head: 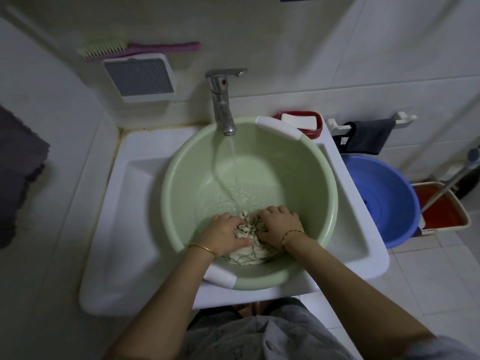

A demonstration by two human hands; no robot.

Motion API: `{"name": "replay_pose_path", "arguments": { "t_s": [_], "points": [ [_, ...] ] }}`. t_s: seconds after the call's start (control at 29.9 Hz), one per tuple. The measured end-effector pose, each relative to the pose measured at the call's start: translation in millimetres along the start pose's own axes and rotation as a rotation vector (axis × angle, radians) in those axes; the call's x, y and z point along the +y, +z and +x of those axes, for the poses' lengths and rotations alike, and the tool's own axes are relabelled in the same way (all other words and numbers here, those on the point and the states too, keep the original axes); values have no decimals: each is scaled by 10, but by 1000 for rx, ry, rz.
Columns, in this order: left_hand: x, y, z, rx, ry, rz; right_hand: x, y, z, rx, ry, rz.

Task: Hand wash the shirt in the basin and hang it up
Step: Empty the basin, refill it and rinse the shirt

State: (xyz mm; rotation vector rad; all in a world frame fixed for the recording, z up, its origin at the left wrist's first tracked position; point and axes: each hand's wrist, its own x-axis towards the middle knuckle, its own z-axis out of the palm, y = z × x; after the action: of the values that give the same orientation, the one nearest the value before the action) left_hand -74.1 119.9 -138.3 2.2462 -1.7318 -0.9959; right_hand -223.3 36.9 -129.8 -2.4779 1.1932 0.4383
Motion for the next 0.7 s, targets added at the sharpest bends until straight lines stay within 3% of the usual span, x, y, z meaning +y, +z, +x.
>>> {"name": "replay_pose_path", "arguments": {
  "t_s": [0.7],
  "points": [
    [-14,22,16,4,2,5,-1,-6,-5,5,3,11]
  ]
}}
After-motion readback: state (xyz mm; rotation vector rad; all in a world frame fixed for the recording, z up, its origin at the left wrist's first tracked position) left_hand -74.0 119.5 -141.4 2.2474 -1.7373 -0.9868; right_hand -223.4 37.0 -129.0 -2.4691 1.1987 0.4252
